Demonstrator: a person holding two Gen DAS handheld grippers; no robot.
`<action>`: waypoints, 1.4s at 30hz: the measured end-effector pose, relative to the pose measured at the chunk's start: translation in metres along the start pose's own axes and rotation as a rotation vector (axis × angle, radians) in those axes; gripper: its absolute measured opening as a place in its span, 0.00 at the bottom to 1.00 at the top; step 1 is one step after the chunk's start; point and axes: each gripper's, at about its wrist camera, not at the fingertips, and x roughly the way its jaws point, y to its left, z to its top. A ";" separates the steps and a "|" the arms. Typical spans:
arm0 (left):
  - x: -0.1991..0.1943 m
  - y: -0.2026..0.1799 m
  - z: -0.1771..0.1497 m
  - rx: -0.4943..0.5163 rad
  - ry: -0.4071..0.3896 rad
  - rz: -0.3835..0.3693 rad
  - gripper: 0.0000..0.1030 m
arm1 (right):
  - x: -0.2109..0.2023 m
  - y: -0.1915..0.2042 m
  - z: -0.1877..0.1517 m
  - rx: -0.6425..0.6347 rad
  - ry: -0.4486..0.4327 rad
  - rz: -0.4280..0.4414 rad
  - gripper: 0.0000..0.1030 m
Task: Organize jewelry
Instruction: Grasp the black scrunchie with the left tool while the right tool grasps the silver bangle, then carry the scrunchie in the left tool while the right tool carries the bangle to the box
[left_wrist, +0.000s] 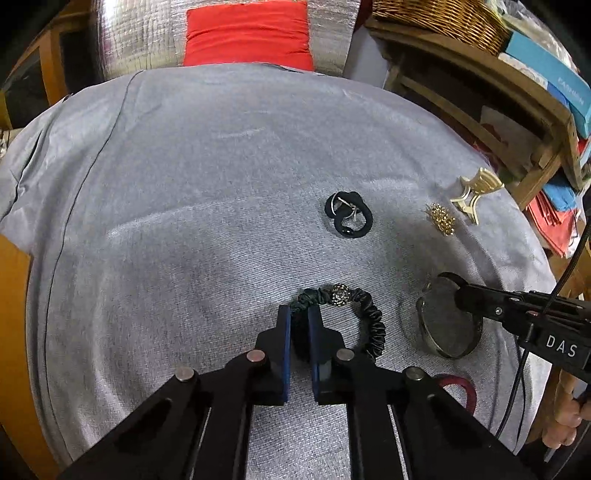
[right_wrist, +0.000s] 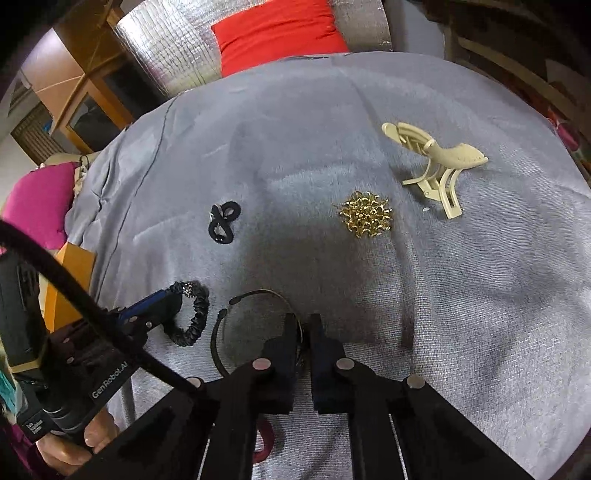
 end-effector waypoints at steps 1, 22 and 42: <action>-0.003 0.002 -0.002 -0.003 -0.005 0.002 0.08 | -0.002 0.000 0.000 0.007 -0.006 0.008 0.06; -0.158 0.047 -0.036 -0.126 -0.304 0.098 0.08 | -0.039 0.066 0.001 -0.032 -0.139 0.135 0.06; -0.287 0.234 -0.148 -0.324 -0.266 0.371 0.08 | -0.030 0.361 -0.098 -0.611 -0.089 0.457 0.06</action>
